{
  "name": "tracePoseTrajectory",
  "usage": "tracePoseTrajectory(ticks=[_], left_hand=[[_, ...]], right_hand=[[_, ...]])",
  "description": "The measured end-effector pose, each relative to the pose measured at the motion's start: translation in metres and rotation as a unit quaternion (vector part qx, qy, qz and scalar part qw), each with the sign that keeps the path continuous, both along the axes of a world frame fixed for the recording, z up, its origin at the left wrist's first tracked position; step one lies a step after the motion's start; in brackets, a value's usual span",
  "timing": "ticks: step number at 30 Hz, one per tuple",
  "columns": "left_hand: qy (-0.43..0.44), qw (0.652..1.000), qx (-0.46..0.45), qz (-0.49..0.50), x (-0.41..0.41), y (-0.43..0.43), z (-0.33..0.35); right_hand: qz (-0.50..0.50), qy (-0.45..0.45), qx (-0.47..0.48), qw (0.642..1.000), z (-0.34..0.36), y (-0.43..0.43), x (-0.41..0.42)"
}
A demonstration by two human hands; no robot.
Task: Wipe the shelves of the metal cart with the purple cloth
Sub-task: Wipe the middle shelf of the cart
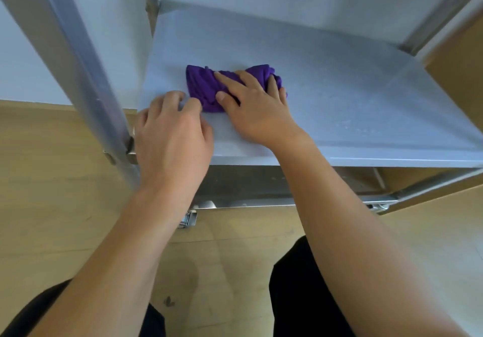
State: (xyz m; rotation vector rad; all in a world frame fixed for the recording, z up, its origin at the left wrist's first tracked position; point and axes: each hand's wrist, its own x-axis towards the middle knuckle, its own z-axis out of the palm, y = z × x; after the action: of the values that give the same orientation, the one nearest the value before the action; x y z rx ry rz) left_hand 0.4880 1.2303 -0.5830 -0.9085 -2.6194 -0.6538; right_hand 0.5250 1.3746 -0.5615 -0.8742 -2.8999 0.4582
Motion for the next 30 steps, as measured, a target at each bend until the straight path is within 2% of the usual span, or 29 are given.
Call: tracePoseTrajectory(ticks=[5, 19, 26, 30], left_hand=[[-0.018, 0.999, -0.01, -0.034, 0.025, 0.02, 0.012], [-0.006, 0.986, -0.03, -0.165, 0.095, 0.12, 0.008], [0.009, 0.986, -0.018, -0.165, 0.107, 0.137, -0.004], [0.026, 0.985, -0.025, -0.167, 0.113, 0.137, -0.006]], right_hand=[[-0.007, 0.001, 0.009, 1.0, 0.0, 0.011, 0.012], [-0.118, -0.014, 0.019, 0.993, -0.001, 0.11, 0.105], [-0.188, -0.025, 0.041, 0.981, -0.001, 0.179, 0.175], [-0.276, -0.048, 0.039, 0.959, 0.003, 0.24, 0.231]])
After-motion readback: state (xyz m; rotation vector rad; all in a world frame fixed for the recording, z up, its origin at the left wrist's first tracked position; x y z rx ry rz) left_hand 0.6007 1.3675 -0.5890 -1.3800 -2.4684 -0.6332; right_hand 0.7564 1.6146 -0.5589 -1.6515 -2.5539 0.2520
